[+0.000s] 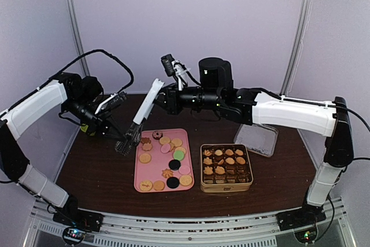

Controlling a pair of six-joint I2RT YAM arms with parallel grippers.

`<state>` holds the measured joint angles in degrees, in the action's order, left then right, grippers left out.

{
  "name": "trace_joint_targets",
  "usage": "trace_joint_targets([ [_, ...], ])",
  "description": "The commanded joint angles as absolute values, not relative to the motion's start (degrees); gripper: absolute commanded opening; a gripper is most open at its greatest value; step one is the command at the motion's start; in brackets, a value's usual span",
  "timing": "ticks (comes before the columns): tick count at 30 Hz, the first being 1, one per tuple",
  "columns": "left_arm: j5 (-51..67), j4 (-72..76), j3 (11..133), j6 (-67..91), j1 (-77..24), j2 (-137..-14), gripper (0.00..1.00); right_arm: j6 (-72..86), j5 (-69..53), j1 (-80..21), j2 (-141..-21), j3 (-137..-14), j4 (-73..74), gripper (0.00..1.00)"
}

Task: Pack the cookies
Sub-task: Pass from the right arm to the left, then pass from the left arm to the right

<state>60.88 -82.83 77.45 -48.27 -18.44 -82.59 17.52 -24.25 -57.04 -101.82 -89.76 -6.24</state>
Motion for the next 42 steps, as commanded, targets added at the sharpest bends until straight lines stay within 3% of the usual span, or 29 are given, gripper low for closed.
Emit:
trace_joint_targets([
  [1, 60.7, -84.5, 77.9, -46.6, -19.0, -83.5, 0.08, 16.9, -22.6, -57.0, -99.9, -89.3, -10.7, 0.0],
  [6, 60.6, -85.0, 77.4, -46.8, -20.2, -83.8, 0.34, 17.3, -22.8, -56.9, -99.3, -89.0, -12.3, 0.0],
  [10, 60.5, -85.1, 77.7, -46.8, -20.3, -83.8, 0.39, 17.8, -23.4, -56.9, -99.0, -88.8, -13.2, 0.0],
  [11, 60.5, -85.1, 77.7, -46.8, -20.4, -83.8, 0.37, 18.0, -23.6, -56.9, -99.0, -88.7, -13.4, 0.0],
  [15, 60.7, -85.3, 78.1, -47.0, -20.4, -83.9, 0.05, 18.8, -23.5, -56.9, -98.5, -86.9, -14.8, 0.0],
  [16, 60.6, -85.3, 78.4, -47.1, -20.4, -83.8, 0.0, 19.0, -23.3, -56.9, -98.2, -86.3, -15.0, 0.06],
  [22, 60.4, -85.3, 80.7, -46.4, -20.4, -84.0, 0.0, 23.4, -25.2, -55.7, -95.1, -79.8, -19.2, 0.54],
  [25, 60.7, -85.3, 82.6, -45.9, -20.4, -84.6, 0.0, 26.7, -28.6, -54.2, -93.2, -74.0, -24.6, 0.65],
  [31, 61.1, -85.3, 83.9, -45.8, -20.8, -86.1, 0.0, 33.3, -37.1, -53.8, -94.7, -71.3, -34.4, 0.72],
  [42, 59.2, -85.3, 84.0, -46.2, -21.3, -85.6, 0.0, 36.5, -38.3, -53.8, -103.8, -79.7, -35.5, 0.68],
])
